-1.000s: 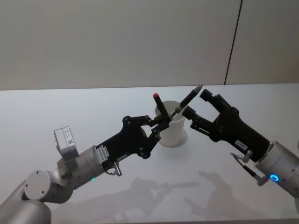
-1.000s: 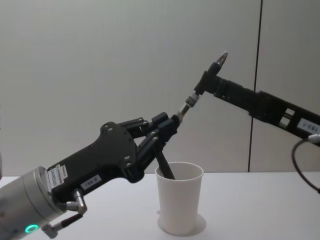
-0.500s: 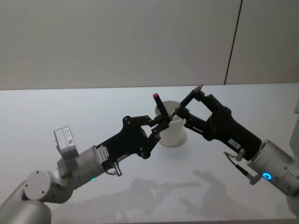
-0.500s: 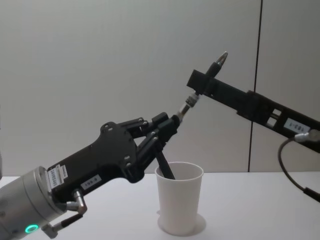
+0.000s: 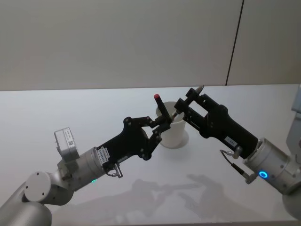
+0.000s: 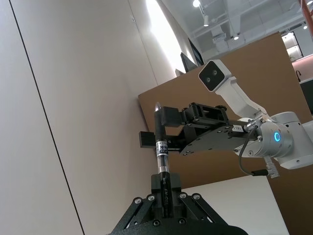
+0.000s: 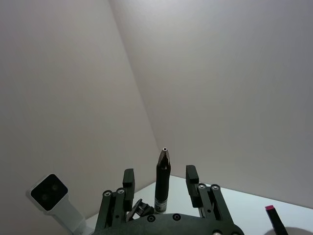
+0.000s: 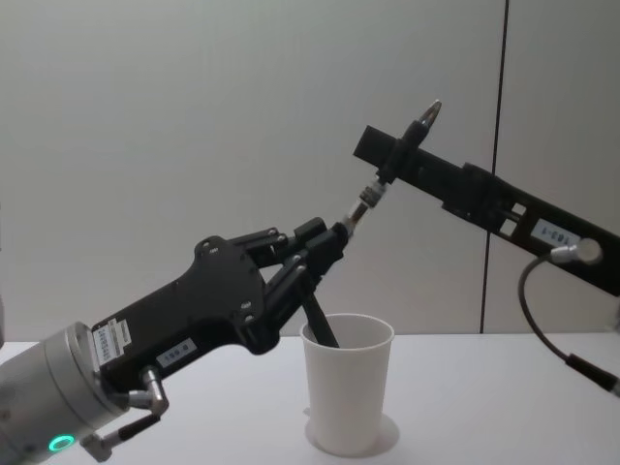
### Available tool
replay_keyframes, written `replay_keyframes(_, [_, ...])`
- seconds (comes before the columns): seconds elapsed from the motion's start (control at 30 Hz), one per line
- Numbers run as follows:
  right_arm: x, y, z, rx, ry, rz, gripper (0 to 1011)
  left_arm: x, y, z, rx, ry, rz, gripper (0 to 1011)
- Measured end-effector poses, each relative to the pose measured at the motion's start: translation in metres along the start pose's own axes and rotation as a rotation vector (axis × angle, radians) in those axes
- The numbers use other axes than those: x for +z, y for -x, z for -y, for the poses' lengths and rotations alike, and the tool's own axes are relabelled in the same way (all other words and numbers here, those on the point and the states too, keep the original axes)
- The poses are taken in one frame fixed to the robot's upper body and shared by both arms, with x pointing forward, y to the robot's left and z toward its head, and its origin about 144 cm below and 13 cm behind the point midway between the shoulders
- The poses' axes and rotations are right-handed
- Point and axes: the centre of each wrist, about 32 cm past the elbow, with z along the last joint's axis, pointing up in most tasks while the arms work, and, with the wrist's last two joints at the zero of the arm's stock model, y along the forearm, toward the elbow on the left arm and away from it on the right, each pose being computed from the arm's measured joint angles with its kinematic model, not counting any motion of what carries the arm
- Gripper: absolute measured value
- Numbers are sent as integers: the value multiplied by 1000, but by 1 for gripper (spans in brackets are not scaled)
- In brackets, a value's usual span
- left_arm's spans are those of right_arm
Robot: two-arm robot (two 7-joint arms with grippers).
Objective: Place the pen into the pen holder.
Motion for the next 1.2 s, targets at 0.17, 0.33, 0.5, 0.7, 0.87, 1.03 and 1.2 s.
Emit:
replay_keyframes(0.17, [0,1,-2,5,-6,0,533,0,0,0,0,0,0,119])
replay_keyframes(0.33, [0,1,-4,9,-11,-1,339,0,0,0,0,0,0,119])
replay_keyframes(0.5, [0,2,-4,13,-18,-2,185,0,0,0,0,0,0,119])
replay_keyframes(0.7, [0,3,-4,16,-24,-5,117,0,0,0,0,0,0,119])
replay_keyframes(0.87, [1,3,-4,17,-28,-5,117,0,0,0,-1,1,0,119])
replay_keyframes(1.03, [1,4,-4,16,-34,-4,117,0,0,0,-1,0,0,119])
replay_keyframes(1.2, [2,4,-3,15,-43,-2,116,0,0,0,0,-1,0,155])
